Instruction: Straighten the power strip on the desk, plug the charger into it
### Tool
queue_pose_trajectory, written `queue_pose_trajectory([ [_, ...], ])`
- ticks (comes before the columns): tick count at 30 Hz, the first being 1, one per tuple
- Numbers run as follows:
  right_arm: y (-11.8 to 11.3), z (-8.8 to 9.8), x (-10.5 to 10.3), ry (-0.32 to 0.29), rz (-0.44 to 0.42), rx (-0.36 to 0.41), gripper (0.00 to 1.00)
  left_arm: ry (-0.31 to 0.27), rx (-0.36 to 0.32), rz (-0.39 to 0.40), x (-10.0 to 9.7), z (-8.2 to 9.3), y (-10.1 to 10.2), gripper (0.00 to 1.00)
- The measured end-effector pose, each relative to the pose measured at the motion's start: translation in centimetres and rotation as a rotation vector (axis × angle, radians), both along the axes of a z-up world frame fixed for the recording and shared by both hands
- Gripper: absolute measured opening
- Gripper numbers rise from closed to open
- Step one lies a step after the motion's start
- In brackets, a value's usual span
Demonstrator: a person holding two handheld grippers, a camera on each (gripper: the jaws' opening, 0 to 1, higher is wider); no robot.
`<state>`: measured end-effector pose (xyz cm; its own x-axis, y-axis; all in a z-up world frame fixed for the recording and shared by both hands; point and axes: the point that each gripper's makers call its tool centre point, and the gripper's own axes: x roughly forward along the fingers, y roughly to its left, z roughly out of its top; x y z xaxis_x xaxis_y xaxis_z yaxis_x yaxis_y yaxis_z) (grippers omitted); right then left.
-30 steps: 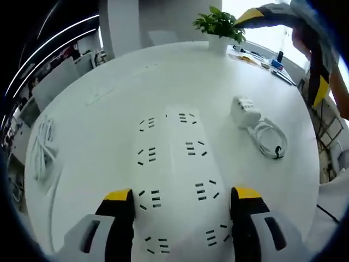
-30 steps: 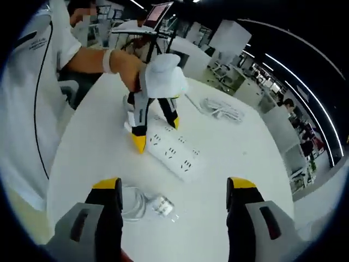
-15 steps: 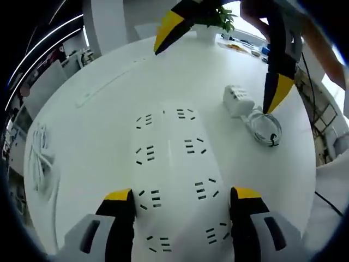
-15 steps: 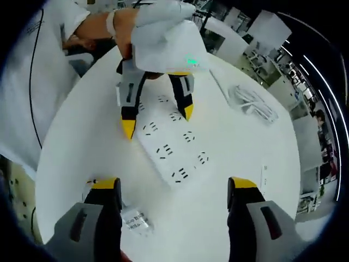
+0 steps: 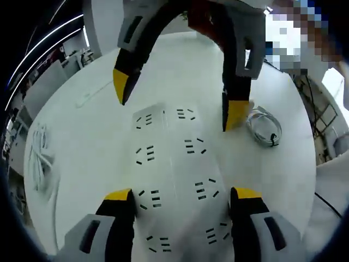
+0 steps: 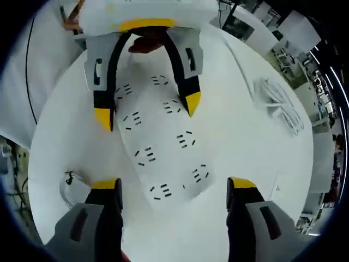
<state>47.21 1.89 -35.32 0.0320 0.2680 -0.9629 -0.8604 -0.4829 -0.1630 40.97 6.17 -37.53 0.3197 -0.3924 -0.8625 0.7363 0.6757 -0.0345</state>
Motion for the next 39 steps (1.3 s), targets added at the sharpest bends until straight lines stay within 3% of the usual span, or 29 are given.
queue_pose_trajectory([
  [3, -0.1, -1.2, 1.1, -0.01, 0.043, -0.036, 0.76, 0.001, 0.003, 0.003, -0.1, 0.0, 0.0, 0.72],
  [7, -0.1, -2.1, 0.7, 0.015, 0.07, -0.061, 0.71, -0.004, -0.004, 0.004, -0.2, 0.0, 0.0, 0.72],
  [12, 0.4, -1.8, -0.4, 0.032, 0.095, -0.064, 0.68, -0.001, -0.001, 0.003, -0.2, 0.0, -0.1, 0.72],
  [22, 0.6, -2.1, -0.6, 0.043, 0.136, -0.1, 0.66, 0.0, 0.001, 0.005, 0.1, 0.0, -0.1, 0.72],
  [39, 0.6, -2.1, -0.4, 0.064, 0.123, -0.07, 0.65, -0.005, -0.005, -0.004, -0.3, 0.0, 0.0, 0.72],
])
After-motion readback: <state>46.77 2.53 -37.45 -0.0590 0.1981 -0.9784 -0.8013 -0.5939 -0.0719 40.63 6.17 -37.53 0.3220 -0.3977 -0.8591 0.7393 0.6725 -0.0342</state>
